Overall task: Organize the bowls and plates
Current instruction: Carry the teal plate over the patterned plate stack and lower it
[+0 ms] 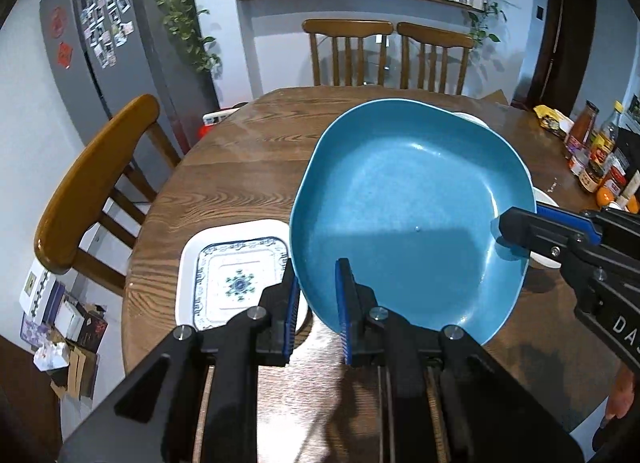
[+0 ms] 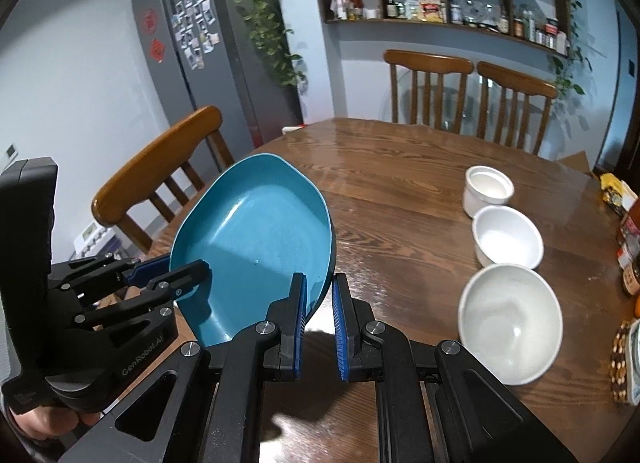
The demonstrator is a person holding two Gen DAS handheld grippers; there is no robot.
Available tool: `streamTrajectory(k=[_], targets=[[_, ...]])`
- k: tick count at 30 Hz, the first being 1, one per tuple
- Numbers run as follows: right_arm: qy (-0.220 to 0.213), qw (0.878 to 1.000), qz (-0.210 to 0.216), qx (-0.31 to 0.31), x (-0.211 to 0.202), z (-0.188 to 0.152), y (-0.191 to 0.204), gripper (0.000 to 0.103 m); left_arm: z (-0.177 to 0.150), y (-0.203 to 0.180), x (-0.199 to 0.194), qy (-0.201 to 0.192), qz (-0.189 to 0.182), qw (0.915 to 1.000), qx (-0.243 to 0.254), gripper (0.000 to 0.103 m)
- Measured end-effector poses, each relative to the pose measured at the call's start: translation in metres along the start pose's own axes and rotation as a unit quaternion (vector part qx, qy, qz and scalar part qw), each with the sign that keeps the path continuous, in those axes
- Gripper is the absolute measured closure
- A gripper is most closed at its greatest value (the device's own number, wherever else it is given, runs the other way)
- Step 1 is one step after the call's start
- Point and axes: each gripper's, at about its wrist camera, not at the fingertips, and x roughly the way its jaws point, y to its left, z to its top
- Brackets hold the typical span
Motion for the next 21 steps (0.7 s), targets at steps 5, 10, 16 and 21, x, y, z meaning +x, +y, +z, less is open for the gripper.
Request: streamTrajectory(k=[5,10,16,21], targets=[[0.009,1.0,0.012,-0.012,0.013,0.004,0.013,0.089,-0.004,0.014,0.005,0.006,0.014,0.9998,-0.013,0.088],[0.022,0.999,0.027,-0.024,0.029,0.008,0.024,0.089,-0.007,0.028,0.01,0.015,0.027,0.9991,-0.03,0.088],[0.036,0.998,0.042,-0.044,0.049,0.013,0.038,0.089,-0.011,0.046,0.02,0.03,0.043,0.9974,-0.05,0.088],[0.051,0.996,0.053,-0.059,0.066,0.016,0.052,0.089,-0.015,0.063,0.029,0.043,0.056,0.9951,-0.068,0.088]])
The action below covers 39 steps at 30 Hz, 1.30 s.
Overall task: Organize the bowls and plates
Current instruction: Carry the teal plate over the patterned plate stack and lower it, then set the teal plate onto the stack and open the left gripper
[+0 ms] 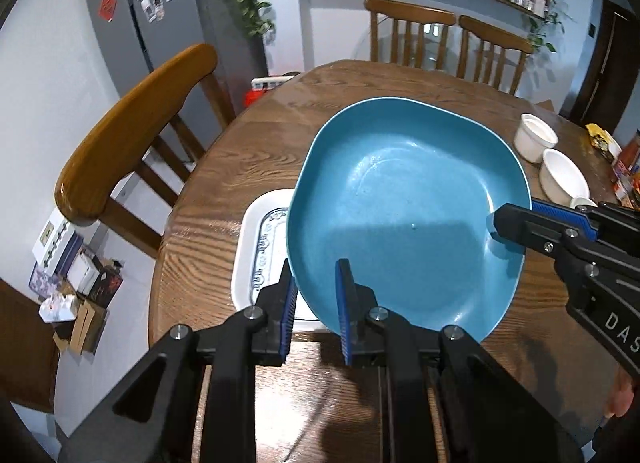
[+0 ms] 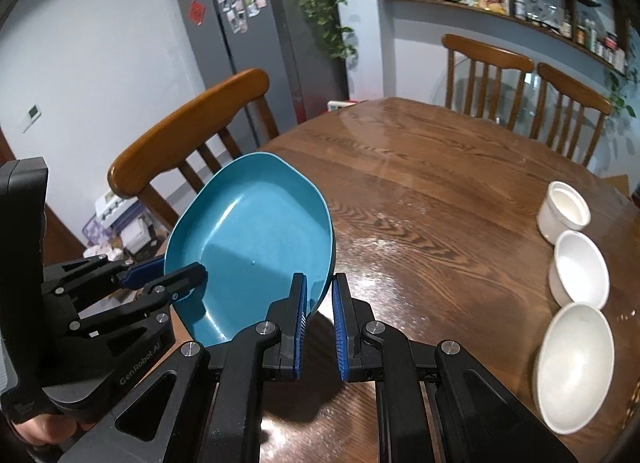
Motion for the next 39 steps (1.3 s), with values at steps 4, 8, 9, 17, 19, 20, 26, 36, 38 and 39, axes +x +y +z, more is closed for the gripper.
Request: streamTrajectory(k=[4,8,9,17,19,20,26,36,38,39], targets=[[0.014,1.0,0.009,-0.015,0.015,0.007,0.009,0.089,0.002,0.014,0.014,0.018,0.006,0.9997,-0.017,0.087],[0.032,0.999,0.018,-0.024,0.036,0.014,0.015,0.089,0.001,0.026,0.029,0.039,0.012,0.9987,-0.031,0.087],[0.036,0.999,0.019,-0.026,0.041,0.015,0.016,0.089,0.0,0.028,0.034,0.045,0.015,0.9983,-0.035,0.087],[0.079,0.996,0.019,-0.035,0.085,0.017,0.025,0.089,-0.009,0.042,0.07,0.091,0.018,0.9942,-0.054,0.087],[0.087,0.995,0.016,-0.038,0.094,0.016,0.025,0.089,-0.012,0.043,0.074,0.097,0.017,0.9936,-0.055,0.087],[0.093,0.995,0.014,-0.039,0.099,0.016,0.025,0.089,-0.012,0.043,0.077,0.101,0.017,0.9932,-0.055,0.087],[0.111,0.993,0.004,-0.045,0.118,0.017,0.024,0.089,-0.014,0.044,0.085,0.114,0.013,0.992,-0.052,0.087],[0.126,0.991,-0.006,-0.045,0.132,0.017,0.025,0.089,-0.016,0.043,0.089,0.123,0.01,0.991,-0.051,0.086],[0.125,0.991,-0.006,-0.044,0.132,0.017,0.025,0.089,-0.016,0.043,0.09,0.124,0.01,0.9909,-0.052,0.086],[0.125,0.991,-0.006,-0.044,0.132,0.017,0.025,0.089,-0.016,0.043,0.09,0.124,0.011,0.9909,-0.051,0.085]])
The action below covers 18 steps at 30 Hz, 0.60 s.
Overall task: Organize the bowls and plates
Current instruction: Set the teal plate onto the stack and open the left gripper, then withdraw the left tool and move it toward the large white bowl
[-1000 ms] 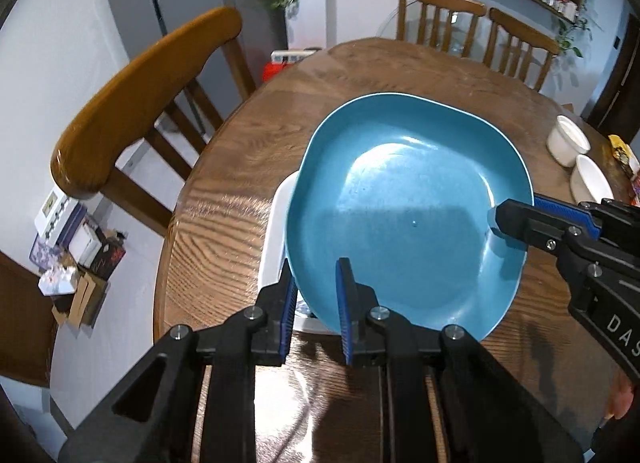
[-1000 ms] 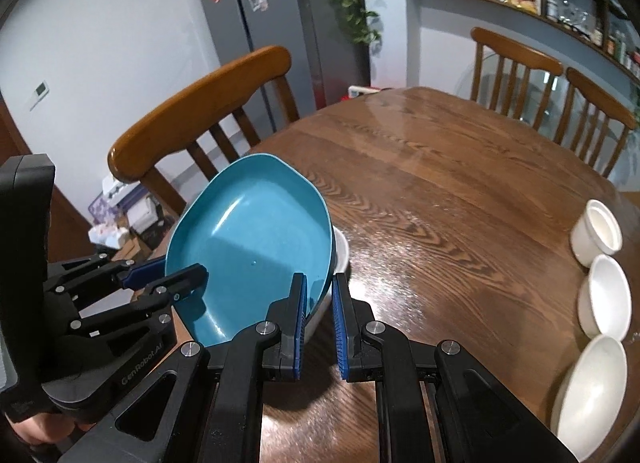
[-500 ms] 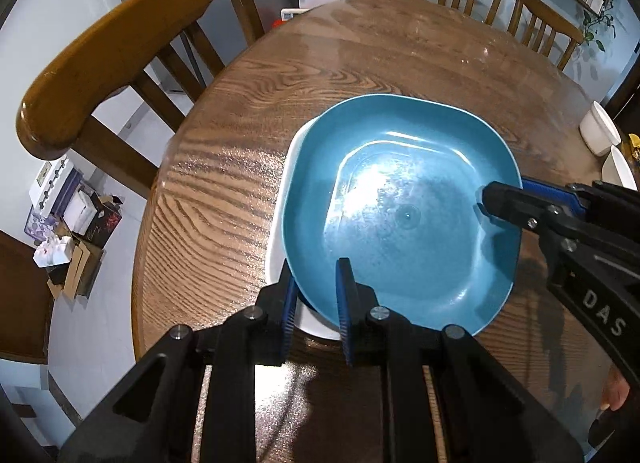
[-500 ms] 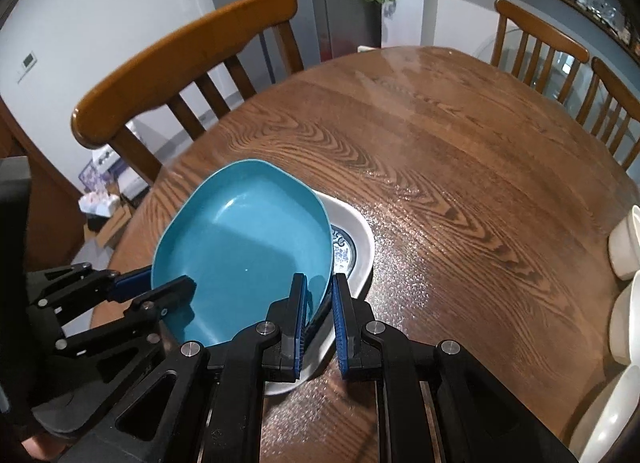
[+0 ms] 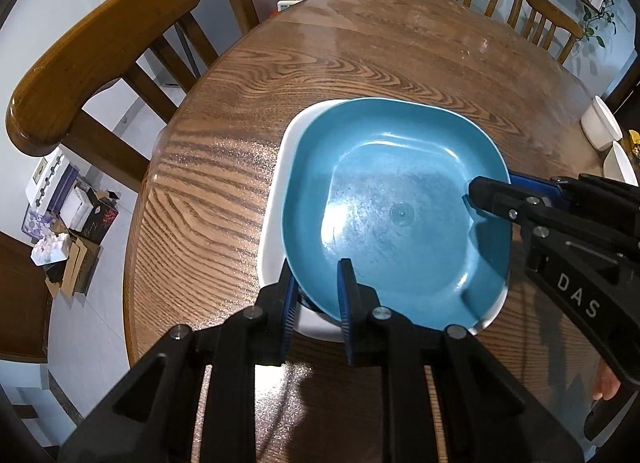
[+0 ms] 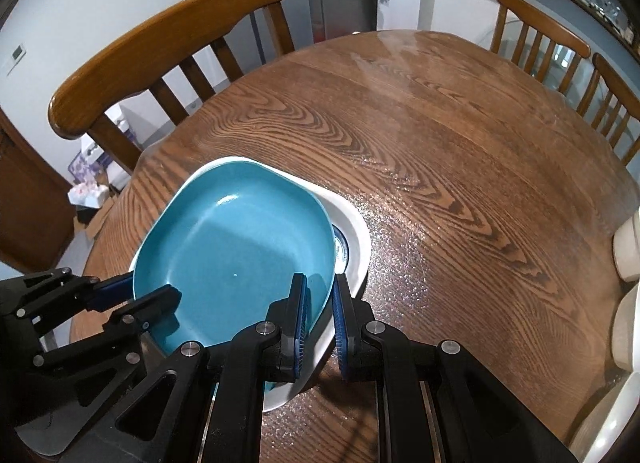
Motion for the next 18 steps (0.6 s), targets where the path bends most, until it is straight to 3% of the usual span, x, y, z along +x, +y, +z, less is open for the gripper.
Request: streamTrajectory(k=[8,10,12,15,18], targets=[[-0.004,1.0,-0.002,0.009,-0.004,-0.001,-0.003,0.089,-0.001,-0.001,-0.002,-0.004,0.0,1.0,-0.001,0.084],[-0.008,1.0,-0.002,0.014,-0.008,-0.002,-0.004,0.089,-0.001,-0.001,-0.003,-0.007,0.003,1.0,-0.002,0.074],[-0.015,1.0,-0.005,0.02,-0.013,-0.003,-0.007,0.08,-0.002,-0.001,-0.007,-0.012,0.002,0.9999,-0.003,0.064],[-0.031,0.999,0.003,0.032,-0.025,-0.006,-0.012,0.067,-0.002,-0.004,-0.013,-0.021,0.009,0.9997,-0.002,0.06],[-0.042,0.998,0.006,0.041,-0.038,-0.011,-0.016,0.066,-0.003,-0.008,-0.022,-0.029,0.006,0.9996,0.0,0.052]])
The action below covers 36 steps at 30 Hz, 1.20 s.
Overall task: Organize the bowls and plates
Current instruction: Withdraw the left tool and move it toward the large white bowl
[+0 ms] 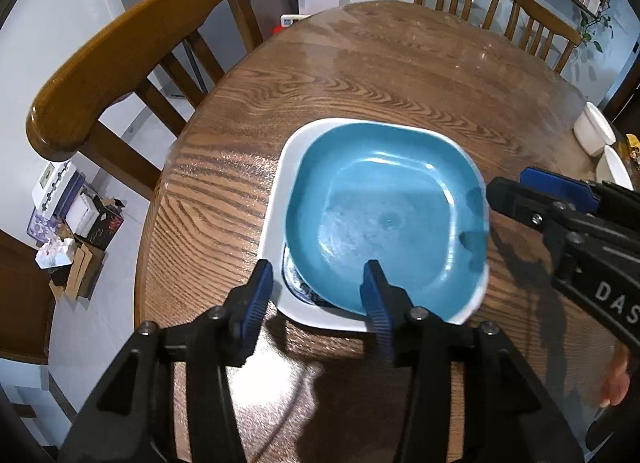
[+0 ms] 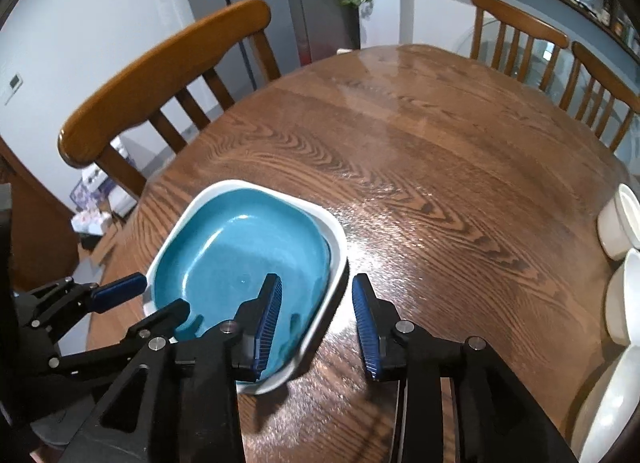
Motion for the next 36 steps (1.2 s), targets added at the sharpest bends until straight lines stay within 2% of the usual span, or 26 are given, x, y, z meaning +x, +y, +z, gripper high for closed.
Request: streamTrajectory(k=[4,8,12,16,18,20,36], targets=[[-0.014,1.0,0.005,0.011,-0.021,-0.009,-0.009,0.065,-0.001,-0.01,-0.014,-0.019,0.003,0.9998,0.009,0.034],[-0.031,0.999,0.003,0.024,-0.046,-0.022,-0.022,0.057,-0.003,-0.024,-0.029,-0.034,0.001,0.9992,0.021,0.024],[-0.043,0.998,-0.001,0.04,-0.069,-0.037,-0.039,0.056,-0.005,-0.042,-0.042,-0.042,-0.005,0.9986,0.032,0.02],[-0.06,0.996,-0.006,0.066,-0.092,-0.052,-0.06,0.055,-0.009,-0.062,-0.05,-0.047,-0.01,0.9978,0.045,0.008],[-0.07,0.994,-0.011,0.081,-0.105,-0.061,-0.073,0.038,-0.012,-0.078,-0.055,-0.05,-0.014,0.9969,0.06,0.007],[-0.078,0.992,-0.016,0.096,-0.116,-0.071,-0.085,0.033,-0.015,-0.09,-0.059,-0.051,-0.018,0.996,0.071,0.004],[-0.082,0.98,-0.061,0.169,-0.167,-0.135,-0.159,0.033,-0.036,-0.186,-0.082,-0.058,-0.056,0.9836,0.161,0.002]])
